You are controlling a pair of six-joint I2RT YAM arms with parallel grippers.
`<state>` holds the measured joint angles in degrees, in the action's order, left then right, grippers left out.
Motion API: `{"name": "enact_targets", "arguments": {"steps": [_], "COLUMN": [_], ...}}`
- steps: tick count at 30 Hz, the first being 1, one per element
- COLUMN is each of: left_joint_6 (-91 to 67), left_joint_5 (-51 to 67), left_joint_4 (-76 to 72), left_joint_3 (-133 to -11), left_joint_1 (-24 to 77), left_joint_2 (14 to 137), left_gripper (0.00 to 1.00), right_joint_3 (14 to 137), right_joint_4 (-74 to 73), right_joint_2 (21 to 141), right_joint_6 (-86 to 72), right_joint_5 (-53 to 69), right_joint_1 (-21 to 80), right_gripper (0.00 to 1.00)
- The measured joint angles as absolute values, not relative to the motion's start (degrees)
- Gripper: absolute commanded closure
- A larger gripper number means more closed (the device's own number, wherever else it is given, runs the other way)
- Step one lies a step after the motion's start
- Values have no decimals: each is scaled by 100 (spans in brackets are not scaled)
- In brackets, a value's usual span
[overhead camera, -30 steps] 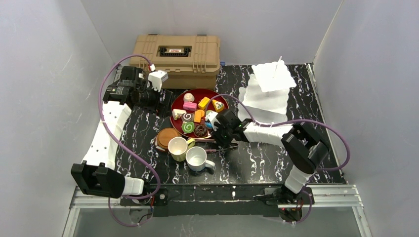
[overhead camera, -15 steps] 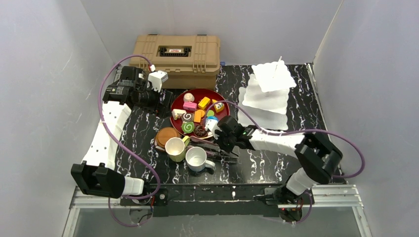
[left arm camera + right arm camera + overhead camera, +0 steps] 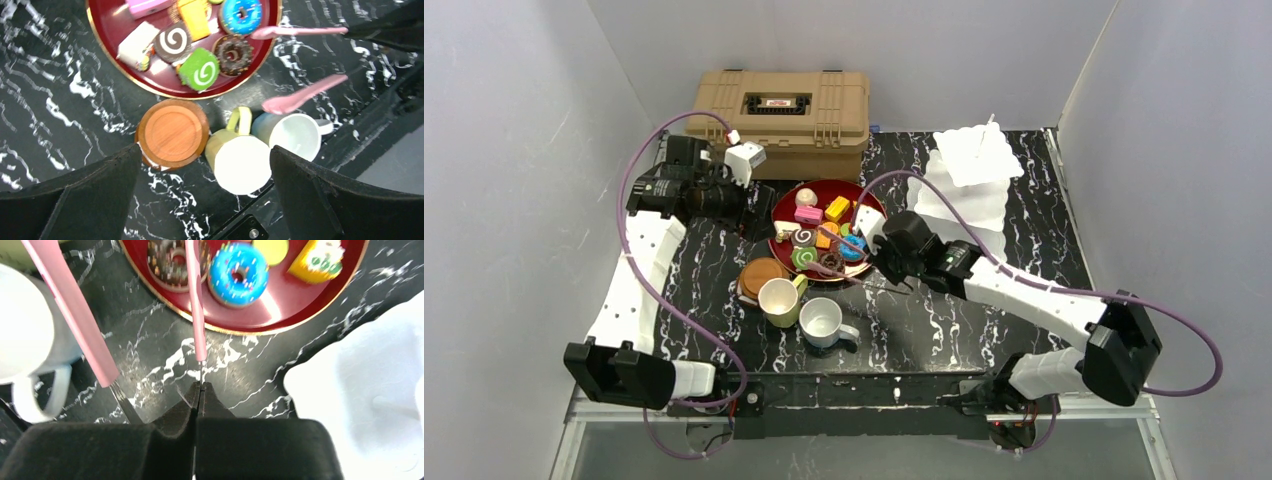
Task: Serve the afternoon tea
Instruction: Pick up the clamp from the center of the board.
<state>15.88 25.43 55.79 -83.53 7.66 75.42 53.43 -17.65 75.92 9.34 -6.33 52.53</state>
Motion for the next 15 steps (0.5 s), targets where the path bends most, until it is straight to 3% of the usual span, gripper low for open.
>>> {"name": "enact_targets", "arguments": {"steps": [8,15], "left_joint_6": [2432,3994], "left_joint_5": [4160,5275], "left_joint_4": [5778,6659], "left_joint_3": [-8399,-8882], "left_joint_1": [764,766], "left_joint_2": [6853,6313], "left_gripper": [1,10], "right_joint_3": [7081,7972], "right_joint_4": [-2132,-2423], "right_joint_2": [7854,8154], "right_joint_6": [775,620], "right_joint_5": [-661,-169], "right_joint_1": [5253,5251], "right_gripper": [99,99]}}
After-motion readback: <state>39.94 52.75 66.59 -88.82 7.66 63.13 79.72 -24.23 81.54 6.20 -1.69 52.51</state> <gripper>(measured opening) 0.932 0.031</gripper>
